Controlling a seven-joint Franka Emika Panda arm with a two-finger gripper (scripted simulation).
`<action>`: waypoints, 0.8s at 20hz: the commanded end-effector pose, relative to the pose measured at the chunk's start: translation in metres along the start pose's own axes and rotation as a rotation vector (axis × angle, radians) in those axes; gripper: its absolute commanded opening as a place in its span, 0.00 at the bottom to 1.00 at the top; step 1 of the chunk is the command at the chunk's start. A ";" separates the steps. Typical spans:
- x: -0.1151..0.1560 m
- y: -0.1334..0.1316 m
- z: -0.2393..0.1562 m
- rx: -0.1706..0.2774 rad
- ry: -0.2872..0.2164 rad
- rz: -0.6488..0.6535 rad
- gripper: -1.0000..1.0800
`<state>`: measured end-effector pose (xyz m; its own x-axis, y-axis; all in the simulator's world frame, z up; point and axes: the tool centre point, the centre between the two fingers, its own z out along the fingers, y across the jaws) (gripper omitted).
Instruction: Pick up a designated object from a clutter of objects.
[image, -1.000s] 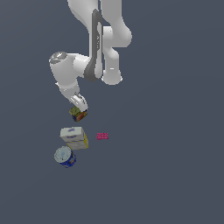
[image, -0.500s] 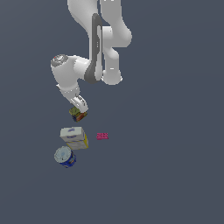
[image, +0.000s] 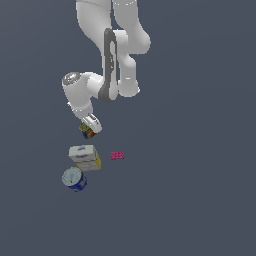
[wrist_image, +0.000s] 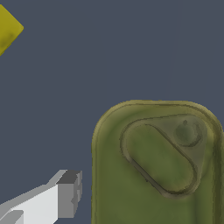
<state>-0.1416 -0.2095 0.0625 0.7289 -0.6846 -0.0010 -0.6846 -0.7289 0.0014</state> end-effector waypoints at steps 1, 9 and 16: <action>0.000 0.000 0.004 0.001 0.001 0.000 0.96; 0.001 0.000 0.004 0.001 0.001 0.000 0.00; 0.000 -0.001 0.004 0.001 0.001 0.000 0.00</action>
<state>-0.1409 -0.2096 0.0587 0.7287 -0.6849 -0.0005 -0.6849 -0.7287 0.0000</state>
